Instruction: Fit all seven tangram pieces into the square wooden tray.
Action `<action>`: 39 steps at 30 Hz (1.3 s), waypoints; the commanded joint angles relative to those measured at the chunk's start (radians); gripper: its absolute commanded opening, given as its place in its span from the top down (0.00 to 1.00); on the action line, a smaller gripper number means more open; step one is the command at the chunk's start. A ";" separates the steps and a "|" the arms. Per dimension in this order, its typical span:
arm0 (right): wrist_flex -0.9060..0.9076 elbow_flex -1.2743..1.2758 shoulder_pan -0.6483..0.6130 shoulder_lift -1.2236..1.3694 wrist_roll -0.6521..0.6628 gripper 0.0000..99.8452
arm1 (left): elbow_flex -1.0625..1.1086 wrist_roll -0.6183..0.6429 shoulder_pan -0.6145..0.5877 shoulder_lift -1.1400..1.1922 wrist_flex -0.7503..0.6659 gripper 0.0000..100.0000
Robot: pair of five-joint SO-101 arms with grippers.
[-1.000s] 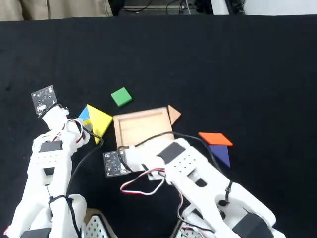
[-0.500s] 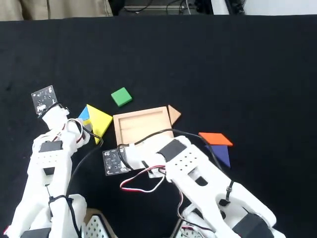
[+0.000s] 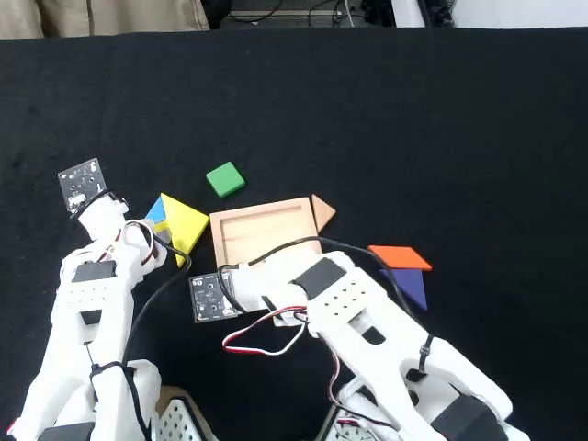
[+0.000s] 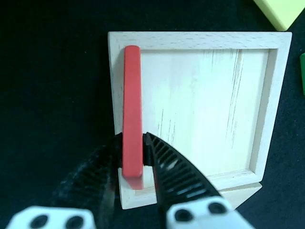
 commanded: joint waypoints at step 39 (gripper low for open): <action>-0.029 -0.127 0.011 0.251 0.011 0.99 | -0.053 -0.003 0.015 -0.003 -0.014 0.75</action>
